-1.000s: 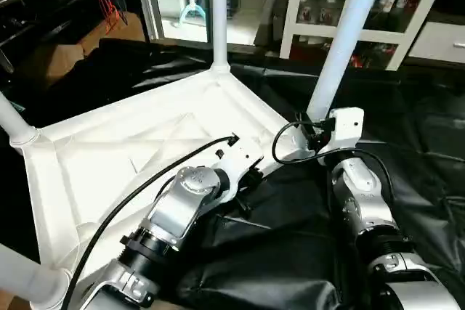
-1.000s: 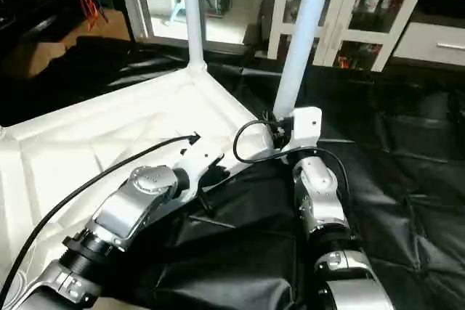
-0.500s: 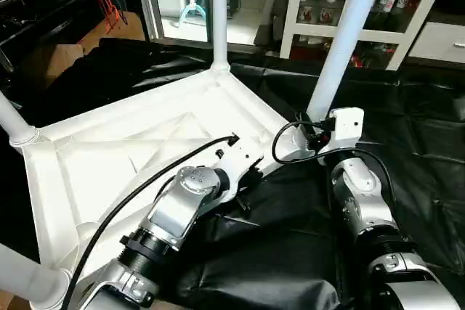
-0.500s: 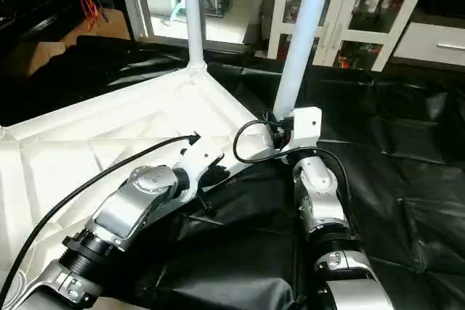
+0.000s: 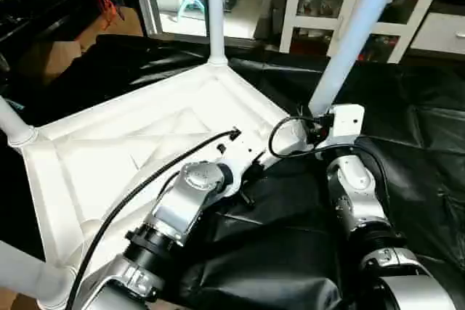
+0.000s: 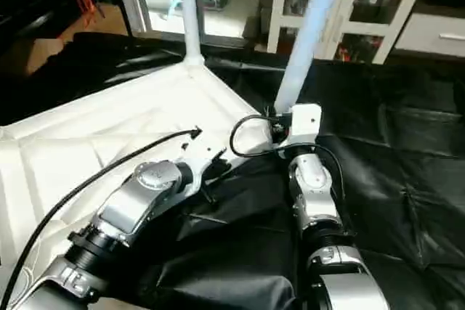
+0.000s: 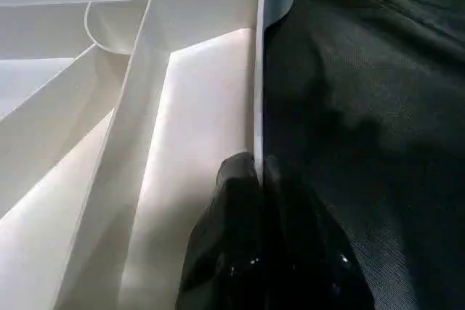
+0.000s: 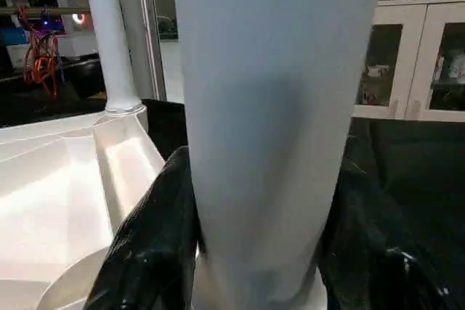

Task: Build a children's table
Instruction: Insert table leg to table base

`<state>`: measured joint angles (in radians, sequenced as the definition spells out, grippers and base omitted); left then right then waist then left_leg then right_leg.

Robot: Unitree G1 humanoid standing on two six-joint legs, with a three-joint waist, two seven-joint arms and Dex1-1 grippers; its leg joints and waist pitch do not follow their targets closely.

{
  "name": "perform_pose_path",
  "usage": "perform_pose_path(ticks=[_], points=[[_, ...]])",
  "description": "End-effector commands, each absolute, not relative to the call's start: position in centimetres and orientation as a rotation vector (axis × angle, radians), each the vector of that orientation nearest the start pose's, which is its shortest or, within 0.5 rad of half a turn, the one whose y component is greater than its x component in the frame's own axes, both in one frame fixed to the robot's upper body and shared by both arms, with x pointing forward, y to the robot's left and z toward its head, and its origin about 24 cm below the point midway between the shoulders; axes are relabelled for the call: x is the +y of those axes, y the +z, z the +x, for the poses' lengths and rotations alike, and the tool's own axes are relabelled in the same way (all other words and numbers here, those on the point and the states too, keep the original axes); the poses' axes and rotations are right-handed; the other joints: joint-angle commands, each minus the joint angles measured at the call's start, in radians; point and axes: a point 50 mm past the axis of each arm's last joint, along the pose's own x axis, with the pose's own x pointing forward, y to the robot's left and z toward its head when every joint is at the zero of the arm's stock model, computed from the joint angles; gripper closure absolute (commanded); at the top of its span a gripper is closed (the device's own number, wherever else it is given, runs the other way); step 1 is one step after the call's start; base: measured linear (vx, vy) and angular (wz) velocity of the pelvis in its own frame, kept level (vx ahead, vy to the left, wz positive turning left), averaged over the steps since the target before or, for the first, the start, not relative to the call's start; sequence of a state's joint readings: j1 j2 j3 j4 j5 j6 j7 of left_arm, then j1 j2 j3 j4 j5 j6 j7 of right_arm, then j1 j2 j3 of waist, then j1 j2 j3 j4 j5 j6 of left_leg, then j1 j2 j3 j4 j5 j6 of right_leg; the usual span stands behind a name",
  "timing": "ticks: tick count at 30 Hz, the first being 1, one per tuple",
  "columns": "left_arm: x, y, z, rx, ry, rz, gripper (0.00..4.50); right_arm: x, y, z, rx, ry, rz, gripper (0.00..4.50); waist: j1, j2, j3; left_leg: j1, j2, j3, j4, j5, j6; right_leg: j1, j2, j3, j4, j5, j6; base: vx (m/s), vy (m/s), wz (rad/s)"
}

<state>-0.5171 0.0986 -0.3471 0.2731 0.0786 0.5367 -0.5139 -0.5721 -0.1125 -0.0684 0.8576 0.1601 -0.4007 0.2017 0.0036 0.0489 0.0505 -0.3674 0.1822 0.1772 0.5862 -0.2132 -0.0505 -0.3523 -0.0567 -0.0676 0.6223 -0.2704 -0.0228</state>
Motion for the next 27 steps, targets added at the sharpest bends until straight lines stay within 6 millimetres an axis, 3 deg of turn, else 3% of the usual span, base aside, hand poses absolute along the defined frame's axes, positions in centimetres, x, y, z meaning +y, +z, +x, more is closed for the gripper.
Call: perform_pose_path(ticks=[1,5,7,12,15,18,22,23,25,27], points=[[7.8,6.7,33.0,0.364,-0.622,0.375,4.5,-15.0,0.3,32.7,0.112,0.196,0.058,2.64,-0.004,0.0,-0.036,-0.002,0.061,-0.026,-0.071,-0.082,0.1,0.027,-0.095,0.058,-0.078,0.116,-0.242,0.0,0.0,0.0],[7.8,6.7,33.0,0.364,-0.628,0.373,4.5,-14.8,0.4,32.8,0.101,0.194,0.058,2.64,-0.005,-0.002,-0.04,-0.003,0.059,-0.024,-0.06,-0.018,0.15,0.028,-0.096,0.057,-0.066,0.239,-0.262,0.0,0.0,0.0],[7.8,6.7,33.0,0.363,-0.629,0.374,4.5,-14.8,0.4,32.8,0.102,0.195,0.059,2.64,-0.005,-0.003,-0.039,-0.003,0.06,-0.024,-0.06,-0.021,0.161,0.028,-0.096,0.056,-0.066,0.236,-0.264,0.0,0.0,0.0],[7.9,6.8,33.0,0.354,-0.663,0.38,4.5,-15.1,0.8,33.3,0.1,0.212,0.078,2.64,-0.005,0.002,-0.035,-0.001,0.063,-0.023,-0.064,-0.069,0.143,0.025,-0.095,0.057,-0.072,0.142,-0.269,0.0,0.0,0.0],[7.9,6.8,33.0,0.351,-0.68,0.386,4.5,-15.3,1.1,33.4,0.088,0.234,0.092,2.64,-0.005,0.0,-0.037,0.0,0.063,-0.022,-0.062,-0.065,0.141,0.026,-0.095,0.058,-0.071,0.15,-0.274,0.0,0.0,0.0],[8.0,6.9,32.6,0.342,-0.745,0.404,4.5,-15.8,2.0,33.6,0.062,0.325,0.118,2.64,-0.006,-0.004,-0.039,-0.005,0.06,-0.023,-0.059,-0.055,0.161,0.032,-0.095,0.058,-0.07,0.17,-0.273,0.0,0.0,0.0],[8.3,6.9,30.6,0.325,-0.997,0.441,4.5,-17.2,3.5,33.9,0.089,0.538,0.127,2.64,-0.01,-0.004,-0.048,-0.008,0.058,-0.025,-0.047,0.026,0.211,0.035,-0.092,0.055,-0.055,0.288,-0.28,0.0,0.0,0.0],[8.5,6.9,30.1,0.312,-1.069,0.455,4.5,-17.7,3.6,33.7,0.123,0.615,0.107,2.64,-0.011,-0.006,-0.052,-0.011,0.055,-0.028,-0.043,0.053,0.231,0.041,-0.089,0.053,-0.048,0.338,-0.279,0.0,0.0,0.0],[9.0,7.0,29.1,0.3,-1.179,0.465,4.5,-18.9,3.9,33.3,0.19,0.726,0.073,2.64,-0.011,0.0,-0.055,-0.006,0.061,-0.029,-0.036,0.104,0.258,0.034,-0.088,0.05,-0.038,0.408,-0.278,0.0,0.0,0.0],[10.1,7.0,28.6,0.327,-1.231,0.484,4.5,-20.9,4.1,32.5,0.273,0.847,0.031,2.64,-0.011,-0.009,-0.06,-0.009,0.059,-0.029,-0.027,0.156,0.281,0.037,-0.084,0.047,-0.026,0.476,-0.281,0.0,0.0,0.0]])
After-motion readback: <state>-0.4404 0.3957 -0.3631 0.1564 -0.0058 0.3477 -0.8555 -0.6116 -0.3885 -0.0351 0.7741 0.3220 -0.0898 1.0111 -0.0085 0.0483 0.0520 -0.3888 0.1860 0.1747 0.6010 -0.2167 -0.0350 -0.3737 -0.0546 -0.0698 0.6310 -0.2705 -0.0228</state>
